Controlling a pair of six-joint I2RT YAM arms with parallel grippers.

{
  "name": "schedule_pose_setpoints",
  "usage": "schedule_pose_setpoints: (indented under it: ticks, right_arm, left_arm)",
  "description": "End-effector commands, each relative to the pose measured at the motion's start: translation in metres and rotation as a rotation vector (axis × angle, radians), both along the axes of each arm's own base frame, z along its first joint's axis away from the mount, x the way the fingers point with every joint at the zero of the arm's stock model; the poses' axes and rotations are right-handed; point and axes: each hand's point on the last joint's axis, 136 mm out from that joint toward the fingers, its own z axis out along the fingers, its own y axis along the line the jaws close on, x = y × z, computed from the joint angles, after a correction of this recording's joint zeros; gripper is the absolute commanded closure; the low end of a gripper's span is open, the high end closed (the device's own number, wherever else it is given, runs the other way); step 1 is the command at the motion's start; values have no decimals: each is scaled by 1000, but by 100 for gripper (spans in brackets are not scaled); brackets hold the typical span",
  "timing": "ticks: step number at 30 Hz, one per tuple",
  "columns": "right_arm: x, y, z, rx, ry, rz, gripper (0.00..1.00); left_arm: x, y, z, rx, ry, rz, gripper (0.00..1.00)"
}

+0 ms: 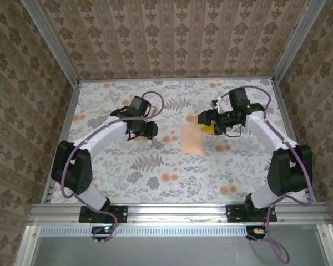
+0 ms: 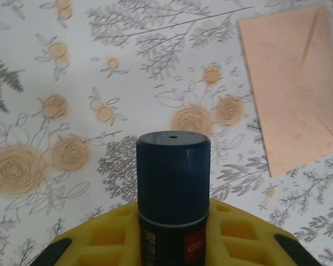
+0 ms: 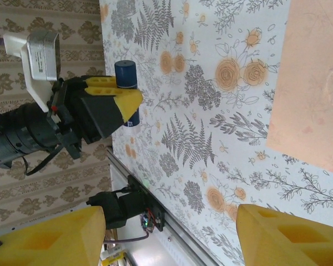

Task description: Place the letter into the envelope and seal it

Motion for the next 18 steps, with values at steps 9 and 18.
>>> schedule_pose_setpoints:
  ticks: [9, 18]
  right_arm:
    - [-6, -8, -13, -22, 27, -6, 36]
    - [-6, -12, -14, -24, 31, -12, 35]
  left_arm:
    - [4, 24, -29, 135, 136, 148, 100]
    - [8, 26, -42, 161, 163, 178, 100]
